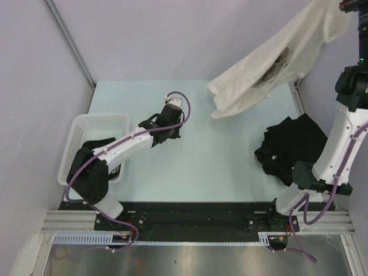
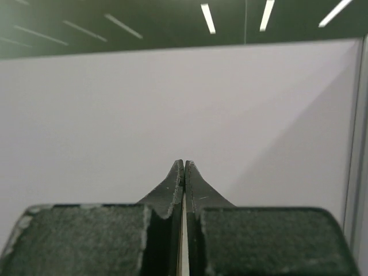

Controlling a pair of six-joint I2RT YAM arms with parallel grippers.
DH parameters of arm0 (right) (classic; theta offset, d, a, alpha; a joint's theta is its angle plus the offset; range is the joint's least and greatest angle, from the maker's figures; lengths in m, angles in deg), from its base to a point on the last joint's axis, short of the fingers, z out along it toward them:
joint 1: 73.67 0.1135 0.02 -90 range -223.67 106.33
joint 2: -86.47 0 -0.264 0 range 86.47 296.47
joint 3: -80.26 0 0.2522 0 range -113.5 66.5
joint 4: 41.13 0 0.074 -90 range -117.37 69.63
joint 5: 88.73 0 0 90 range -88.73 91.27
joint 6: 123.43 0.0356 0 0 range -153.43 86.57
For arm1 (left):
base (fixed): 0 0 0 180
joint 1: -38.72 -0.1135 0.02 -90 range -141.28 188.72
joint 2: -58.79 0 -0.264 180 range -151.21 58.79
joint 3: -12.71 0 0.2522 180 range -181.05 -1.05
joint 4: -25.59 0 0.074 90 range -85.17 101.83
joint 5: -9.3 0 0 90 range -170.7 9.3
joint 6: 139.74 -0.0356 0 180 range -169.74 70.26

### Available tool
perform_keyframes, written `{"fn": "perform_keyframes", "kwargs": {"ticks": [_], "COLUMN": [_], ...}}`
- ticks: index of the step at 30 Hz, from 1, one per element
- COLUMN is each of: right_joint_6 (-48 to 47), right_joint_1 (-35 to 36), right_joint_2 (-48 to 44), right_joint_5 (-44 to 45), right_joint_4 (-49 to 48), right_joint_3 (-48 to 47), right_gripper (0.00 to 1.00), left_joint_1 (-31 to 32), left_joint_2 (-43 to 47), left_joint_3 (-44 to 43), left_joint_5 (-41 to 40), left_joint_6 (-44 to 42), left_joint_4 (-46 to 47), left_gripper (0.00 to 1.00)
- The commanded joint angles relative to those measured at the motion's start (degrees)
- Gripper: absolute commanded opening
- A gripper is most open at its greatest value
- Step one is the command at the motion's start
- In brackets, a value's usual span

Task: Fold and stack the t-shirts
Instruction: Flatten out the tshirt

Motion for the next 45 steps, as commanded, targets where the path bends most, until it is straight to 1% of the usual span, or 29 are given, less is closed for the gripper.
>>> {"fn": "perform_keyframes", "kwargs": {"ticks": [1, 4, 5, 6, 7, 8, 11, 18, 21, 24, 25, 27, 31, 34, 36, 40, 41, 42, 44, 45], "right_joint_6": [2.3, 6.0, 6.9, 3.5, 3.0, 2.2, 1.5, 3.0, 2.6, 3.1, 5.5, 6.8, 7.0, 5.2, 1.4, -1.3, -2.0, -3.7, -5.3, -6.8], "right_joint_1": [-0.7, -0.6, 0.6, 8.0, 8.8, 12.4, 17.2, 25.6, 26.9, 26.2, 25.0, 24.6, 26.2, 27.6, 27.4, 22.3, 21.1, 18.3, 15.8, 14.2], "right_joint_2": [-3.9, -3.9, -3.7, -1.1, -0.5, 0.6, 2.8, 6.3, 6.4, 6.7, 7.2, 7.5, 7.7, 6.9, 6.4, 6.5, 6.8, 7.0, 6.9, 6.5], "right_joint_5": [-1.4, -3.1, -3.8, -2.9, -2.8, -2.2, -1.7, -3.2, -2.9, -2.1, -2.2, -2.8, -3.6, -3.5, -2.2, -2.1, -2.1, -1.9, -0.3, 0.8], "right_joint_4": [-7.1, -8.8, -10.0, -7.7, -7.1, -6.6, -5.4, -6.8, -7.3, -8.4, -9.0, -10.6, -10.7, -9.3, -7.7, -6.7, -5.5, -4.8, -2.6, -1.9], "right_joint_3": [0.4, 6.0, 8.3, 9.6, 9.7, 10.2, 10.5, 9.6, 8.7, 7.4, 6.7, 5.9, 6.6, 8.0, 8.8, 13.2, 15.8, 17.7, 20.9, 23.9], "right_gripper": [0.0, 0.0, 0.0, 0.0, 0.0, 0.0, 0.0, 0.0, 0.0, 0.0, 0.0, 0.0, 0.0, 0.0, 0.0, 0.0, 0.0, 0.0, 0.0, 0.0], "left_joint_1": [0.2, 0.1, 0.2, 0.2, 0.2, 0.2, 0.3, 0.4, 0.4, 0.4, 0.5, 0.5, 0.5, 0.5, 0.5, 0.8, 0.8, 0.8, 0.8, 0.8], "left_joint_2": [1.6, 1.3, 1.3, 1.2, 1.1, 1.1, 1.1, 2.0, 2.4, 2.6, 2.6, 2.8, 2.3, 1.8, 1.7, 2.1, 2.2, 2.4, 2.8, 2.8], "left_joint_3": [-2.6, -3.4, -3.3, -3.1, -3.0, -3.0, -2.9, -2.0, -1.4, -0.9, -0.9, -0.7, -1.2, -2.0, -2.0, -1.9, -1.4, -1.3, -0.8, -0.6], "left_joint_5": [0.3, 0.4, 0.3, 0.6, 0.6, 0.7, 0.6, -0.3, -0.3, -0.3, -0.3, -0.4, -0.4, -0.2, -0.1, -0.2, -0.1, -0.2, -0.2, -0.3], "left_joint_6": [0.1, -0.2, -0.2, 0.8, 1.0, 1.2, 1.7, 2.3, 2.5, 2.5, 2.5, 2.5, 2.8, 2.9, 2.8, 2.7, 2.7, 2.8, 3.0, 3.0], "left_joint_4": [0.8, 0.7, 0.8, 1.1, 1.3, 1.3, 1.3, 1.3, 1.3, 1.2, 1.2, 1.2, 1.1, 0.9, 0.9, 0.8, 1.0, 0.9, 0.9, 0.8], "left_gripper": [0.0, 0.0, 0.0, 0.0, 0.0, 0.0, 0.0, 0.0, 0.0, 0.0, 0.0, 0.0, 0.0, 0.0, 0.0, 0.0, 0.0, 0.0, 0.0, 0.0]}}
